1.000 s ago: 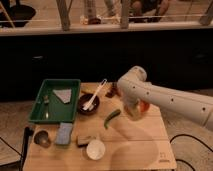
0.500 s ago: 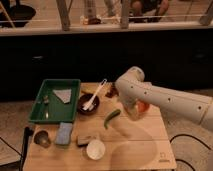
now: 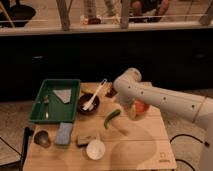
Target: Place pepper in metal cup
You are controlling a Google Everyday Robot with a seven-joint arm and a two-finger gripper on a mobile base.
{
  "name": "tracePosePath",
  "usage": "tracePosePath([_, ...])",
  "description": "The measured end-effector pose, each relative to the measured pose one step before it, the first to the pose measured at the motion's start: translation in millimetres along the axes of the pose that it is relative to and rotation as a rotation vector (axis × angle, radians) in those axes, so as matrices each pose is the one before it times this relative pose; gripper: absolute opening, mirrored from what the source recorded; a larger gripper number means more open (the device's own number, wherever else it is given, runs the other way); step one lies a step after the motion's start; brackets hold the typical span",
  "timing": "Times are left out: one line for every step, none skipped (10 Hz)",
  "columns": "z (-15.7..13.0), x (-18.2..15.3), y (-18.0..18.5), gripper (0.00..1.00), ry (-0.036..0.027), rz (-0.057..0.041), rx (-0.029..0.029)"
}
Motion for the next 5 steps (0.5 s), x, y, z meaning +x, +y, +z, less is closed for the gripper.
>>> tracePosePath([4.56,-1.86,-3.38,0.80,-0.00613,-0.01277,0.00215])
tracePosePath([3.37,-2.12,-4.53,0.80,-0.00529,-0.01327,0.00352])
tracePosePath([4.04,-1.07,-1.85,0.80,-0.00634,-0.00988,0.00115])
tracePosePath([3.26,-0.02,-0.74,0.80,-0.00438,-0.00884,0.00161])
tracePosePath([4.62,-1.42,-3.11,0.80,-0.00749,-0.01457,0.00298])
